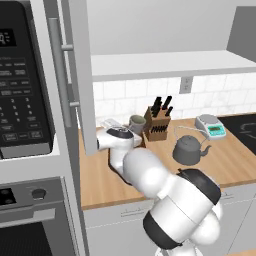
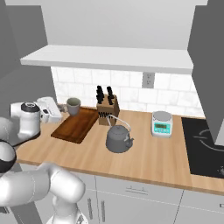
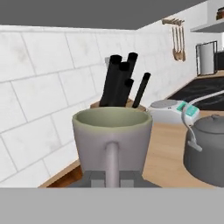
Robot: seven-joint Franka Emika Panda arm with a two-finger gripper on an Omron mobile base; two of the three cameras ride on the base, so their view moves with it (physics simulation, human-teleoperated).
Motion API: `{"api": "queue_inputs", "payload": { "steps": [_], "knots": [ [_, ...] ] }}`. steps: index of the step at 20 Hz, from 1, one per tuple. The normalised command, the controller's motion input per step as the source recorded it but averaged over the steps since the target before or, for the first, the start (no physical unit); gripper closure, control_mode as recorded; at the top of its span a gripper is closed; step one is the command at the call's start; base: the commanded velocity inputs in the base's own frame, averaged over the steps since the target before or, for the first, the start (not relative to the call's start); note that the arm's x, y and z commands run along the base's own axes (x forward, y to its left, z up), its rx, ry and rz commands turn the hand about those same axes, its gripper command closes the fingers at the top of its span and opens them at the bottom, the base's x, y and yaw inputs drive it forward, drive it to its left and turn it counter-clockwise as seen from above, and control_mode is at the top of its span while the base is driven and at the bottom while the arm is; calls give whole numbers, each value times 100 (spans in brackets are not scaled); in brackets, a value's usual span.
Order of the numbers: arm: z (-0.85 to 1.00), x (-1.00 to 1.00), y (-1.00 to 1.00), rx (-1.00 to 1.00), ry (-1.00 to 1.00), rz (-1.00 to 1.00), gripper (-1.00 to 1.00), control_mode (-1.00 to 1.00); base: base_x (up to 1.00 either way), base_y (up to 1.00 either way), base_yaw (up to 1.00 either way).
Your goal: Pick the kettle from the counter and place it on the tray. Then pick the mug from the cabinet and place it on the tray. Then close the cabinet doors.
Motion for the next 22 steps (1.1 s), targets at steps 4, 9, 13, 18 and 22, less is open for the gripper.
{"api": "queue_inputs", "payload": {
  "steps": [4, 9, 13, 18, 22],
  "knots": [
    [-32, 43, 0, 0, 0, -2, 100, -100, 0, 0, 0],
    [-30, 39, 2, 0, 0, -11, 100, -100, 0, 0, 0],
    [-25, 34, 6, 0, 0, -18, 100, -100, 0, 0, 0],
    [-21, 33, 17, 0, 0, -19, 100, -100, 0, 0, 0],
    [-33, 26, 9, 0, -1, -15, 100, -100, 0, 0, 0]
  ]
}}
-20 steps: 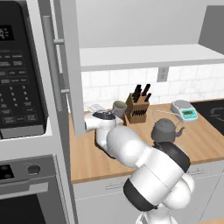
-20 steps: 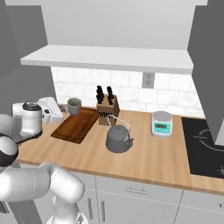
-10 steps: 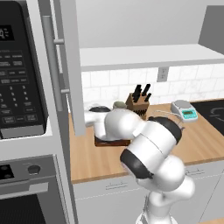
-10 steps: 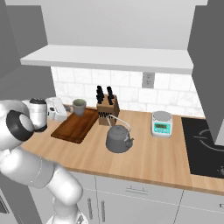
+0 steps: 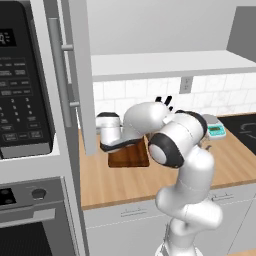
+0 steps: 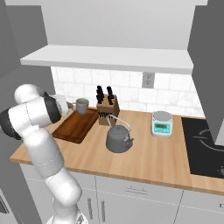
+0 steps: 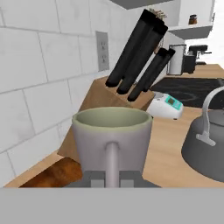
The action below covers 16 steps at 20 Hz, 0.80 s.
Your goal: Pick the kettle from the counter and place it on the tray. Then pick the mug from the cabinet and place it on the tray. Then close the cabinet doors.
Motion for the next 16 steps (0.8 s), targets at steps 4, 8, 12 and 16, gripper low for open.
{"api": "queue_inputs", "payload": {
  "steps": [4, 8, 12, 16],
  "knots": [
    [-40, 21, 4, 0, -4, -13, 100, -100, 0, 0, 0],
    [-43, 12, 3, 0, -8, -13, 100, -100, 0, 0, 0],
    [-48, 0, 8, 0, -20, -10, 100, -100, 0, 0, 0],
    [-41, -1, 4, 0, -31, -11, 100, -100, 0, 0, 0]
  ]
}}
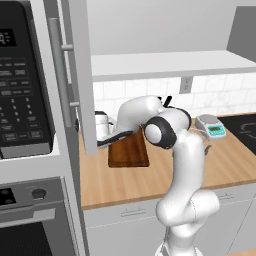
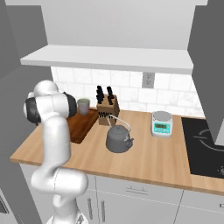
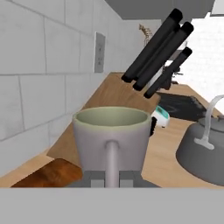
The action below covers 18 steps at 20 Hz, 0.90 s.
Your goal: Pick the kettle from the counter and place it on the tray. Then pick the mug from the cabinet and place it on the tray. Then close the cabinet doors.
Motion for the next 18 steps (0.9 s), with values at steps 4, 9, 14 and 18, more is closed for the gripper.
{"api": "queue_inputs", "payload": {
  "steps": [4, 9, 14, 18],
  "knots": [
    [-38, -1, -6, 0, -29, -12, 100, -100, 0, 0, 0],
    [-34, -29, -2, 5, -18, -8, 100, -100, 0, 0, 0],
    [-29, -68, -8, 14, -12, 0, 100, -100, 0, 0, 0],
    [-22, -40, -14, 12, -15, 0, 100, -100, 0, 0, 0]
  ]
}}
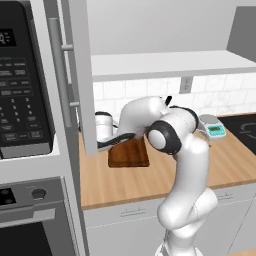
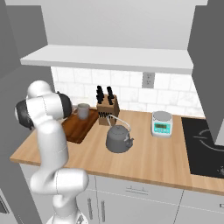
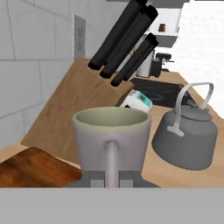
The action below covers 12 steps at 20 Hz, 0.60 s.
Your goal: Pick the kettle from the counter and place it on the tray. Then pick the mug from the cabinet and place it on the tray. Then close the cabinet doors.
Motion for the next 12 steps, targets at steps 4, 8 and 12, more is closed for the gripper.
{"api": "queue_inputs", "payload": {
  "steps": [4, 8, 12],
  "knots": [
    [-28, -8, -13, 5, -19, 0, 100, -100, 0, 0, 0],
    [-45, -1, -2, 2, -16, 1, 100, -100, 0, 0, 0],
    [-52, 0, 2, 1, -14, 2, 100, -100, 0, 0, 0]
  ]
}}
